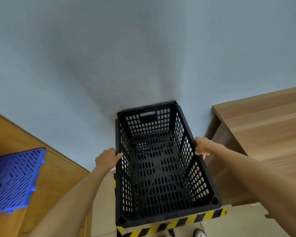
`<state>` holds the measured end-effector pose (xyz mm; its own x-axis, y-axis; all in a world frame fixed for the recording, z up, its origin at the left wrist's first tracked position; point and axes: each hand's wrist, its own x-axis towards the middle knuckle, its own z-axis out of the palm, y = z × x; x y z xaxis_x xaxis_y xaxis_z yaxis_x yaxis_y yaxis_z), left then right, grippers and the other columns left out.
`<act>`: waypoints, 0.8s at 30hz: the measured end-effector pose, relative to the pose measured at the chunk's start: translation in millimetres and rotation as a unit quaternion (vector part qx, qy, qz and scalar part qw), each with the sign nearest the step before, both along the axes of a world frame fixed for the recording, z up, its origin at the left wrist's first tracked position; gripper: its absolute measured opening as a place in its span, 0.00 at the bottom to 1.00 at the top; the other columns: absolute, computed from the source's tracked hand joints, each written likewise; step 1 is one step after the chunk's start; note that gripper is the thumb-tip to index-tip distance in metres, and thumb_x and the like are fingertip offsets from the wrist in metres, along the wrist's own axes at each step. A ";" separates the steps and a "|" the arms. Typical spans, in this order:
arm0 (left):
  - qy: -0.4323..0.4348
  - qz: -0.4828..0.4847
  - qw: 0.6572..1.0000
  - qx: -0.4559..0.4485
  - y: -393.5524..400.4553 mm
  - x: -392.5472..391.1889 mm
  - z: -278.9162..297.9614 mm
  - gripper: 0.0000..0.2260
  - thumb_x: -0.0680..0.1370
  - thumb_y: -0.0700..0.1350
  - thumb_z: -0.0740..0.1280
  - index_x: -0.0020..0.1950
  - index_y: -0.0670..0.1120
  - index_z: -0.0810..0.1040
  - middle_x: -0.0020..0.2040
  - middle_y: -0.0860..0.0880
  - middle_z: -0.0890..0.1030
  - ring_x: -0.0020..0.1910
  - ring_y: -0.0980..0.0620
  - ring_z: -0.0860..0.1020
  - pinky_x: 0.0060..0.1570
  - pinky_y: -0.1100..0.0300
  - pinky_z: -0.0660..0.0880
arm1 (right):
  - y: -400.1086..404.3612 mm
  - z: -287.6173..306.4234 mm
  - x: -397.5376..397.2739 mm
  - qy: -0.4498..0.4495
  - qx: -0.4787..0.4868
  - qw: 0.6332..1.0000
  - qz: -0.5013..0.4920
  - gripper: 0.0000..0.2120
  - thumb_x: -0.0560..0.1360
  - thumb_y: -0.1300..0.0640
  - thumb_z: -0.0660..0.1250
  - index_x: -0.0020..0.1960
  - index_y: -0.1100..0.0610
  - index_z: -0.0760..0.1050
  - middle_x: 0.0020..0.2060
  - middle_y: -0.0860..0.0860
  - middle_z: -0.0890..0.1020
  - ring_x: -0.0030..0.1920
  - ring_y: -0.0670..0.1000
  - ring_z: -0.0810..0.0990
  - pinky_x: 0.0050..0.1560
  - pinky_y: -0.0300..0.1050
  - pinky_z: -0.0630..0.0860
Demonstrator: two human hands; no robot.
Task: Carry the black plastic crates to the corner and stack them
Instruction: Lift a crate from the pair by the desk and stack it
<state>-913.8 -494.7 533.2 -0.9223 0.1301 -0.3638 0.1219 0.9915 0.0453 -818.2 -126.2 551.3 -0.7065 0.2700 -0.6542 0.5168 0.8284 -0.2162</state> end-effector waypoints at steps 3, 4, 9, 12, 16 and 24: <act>-0.034 0.020 0.999 -0.020 3.9 11.7 5.3 0.15 0.82 0.56 0.59 0.58 0.45 0.70 0.52 0.46 0.78 0.49 0.46 0.77 0.46 0.54 0.72 | 3.2 0.1 -1.2 0.007 -0.022 1.000 0.011 0.14 0.77 0.66 0.60 0.62 0.62 0.66 0.50 0.59 0.81 0.38 0.55 0.85 0.44 0.48 0.82; -0.042 0.024 0.998 -0.031 6.6 16.3 8.0 0.16 0.81 0.56 0.60 0.61 0.45 0.69 0.55 0.45 0.78 0.52 0.46 0.78 0.47 0.54 0.73 | 5.2 -0.5 -0.4 0.009 -0.030 0.999 0.020 0.13 0.78 0.65 0.61 0.61 0.62 0.66 0.45 0.57 0.80 0.36 0.54 0.84 0.41 0.47 0.82; -0.046 0.053 0.997 -0.035 31.0 36.3 19.5 0.26 0.80 0.54 0.63 0.73 0.43 0.62 0.68 0.43 0.70 0.62 0.43 0.75 0.56 0.49 0.74 | 21.6 1.8 9.8 0.015 -0.026 0.995 0.094 0.13 0.79 0.54 0.64 0.59 0.57 0.66 0.47 0.55 0.80 0.37 0.51 0.85 0.46 0.48 0.81; -0.020 0.010 1.000 -0.011 54.5 40.2 31.2 0.31 0.79 0.53 0.64 0.77 0.47 0.56 0.73 0.43 0.64 0.65 0.41 0.73 0.58 0.46 0.74 | 40.9 6.7 18.3 0.016 0.000 0.989 0.146 0.18 0.80 0.48 0.61 0.63 0.58 0.66 0.49 0.55 0.78 0.37 0.51 0.83 0.47 0.48 0.79; 0.012 -0.058 0.998 0.019 104.2 36.9 49.8 0.28 0.79 0.53 0.65 0.76 0.49 0.59 0.72 0.44 0.67 0.66 0.42 0.73 0.59 0.46 0.74 | 78.9 22.0 35.8 0.018 0.022 0.983 0.184 0.20 0.80 0.46 0.60 0.67 0.55 0.67 0.61 0.57 0.76 0.51 0.57 0.82 0.58 0.54 0.77; 0.035 -0.254 0.965 0.055 256.0 22.6 90.3 0.29 0.79 0.57 0.62 0.78 0.53 0.57 0.75 0.46 0.64 0.69 0.43 0.70 0.62 0.46 0.73 | 177.0 66.1 99.2 0.029 0.057 0.996 0.060 0.18 0.80 0.53 0.60 0.69 0.56 0.67 0.66 0.56 0.74 0.64 0.58 0.74 0.60 0.48 0.72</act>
<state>-891.2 -238.7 623.5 -0.7512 0.6061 -0.2614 0.5973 0.7928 0.1216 -719.0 50.8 617.4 -0.7743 0.2515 -0.5807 0.4021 0.9041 -0.1446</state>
